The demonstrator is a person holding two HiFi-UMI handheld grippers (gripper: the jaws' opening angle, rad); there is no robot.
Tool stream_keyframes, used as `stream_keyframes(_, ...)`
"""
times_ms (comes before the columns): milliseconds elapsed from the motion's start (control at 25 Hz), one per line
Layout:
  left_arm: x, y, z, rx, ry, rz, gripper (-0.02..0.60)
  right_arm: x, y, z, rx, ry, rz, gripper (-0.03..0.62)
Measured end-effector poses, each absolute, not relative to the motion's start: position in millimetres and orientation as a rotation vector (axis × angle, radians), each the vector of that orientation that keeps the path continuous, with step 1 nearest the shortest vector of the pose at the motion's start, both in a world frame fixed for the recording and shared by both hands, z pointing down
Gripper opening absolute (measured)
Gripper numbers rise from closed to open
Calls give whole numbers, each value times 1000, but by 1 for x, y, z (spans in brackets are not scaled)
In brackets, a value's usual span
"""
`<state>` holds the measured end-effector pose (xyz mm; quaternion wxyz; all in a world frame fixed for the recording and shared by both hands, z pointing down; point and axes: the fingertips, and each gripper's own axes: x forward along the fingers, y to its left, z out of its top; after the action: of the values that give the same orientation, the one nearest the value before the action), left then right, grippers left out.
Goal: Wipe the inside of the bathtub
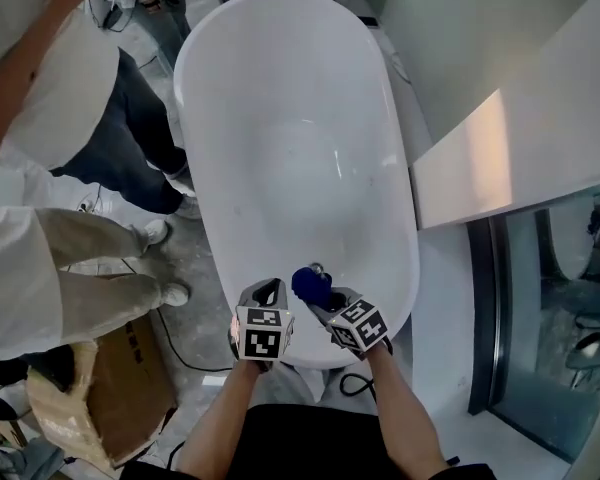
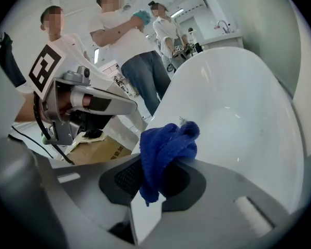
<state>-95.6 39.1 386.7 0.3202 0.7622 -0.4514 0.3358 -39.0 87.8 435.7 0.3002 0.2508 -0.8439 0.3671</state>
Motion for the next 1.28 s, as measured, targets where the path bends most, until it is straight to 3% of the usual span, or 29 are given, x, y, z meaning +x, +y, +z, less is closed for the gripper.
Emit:
stream_keyframes(640,-103,-25,220,2278,-1511,724,5,-24,-10,250,1065,-2490,630,84)
stream_keyframes(1280,-142,-71,53,2394,-1811,440,5,-69,-74,52,1191,-2770,187,86)
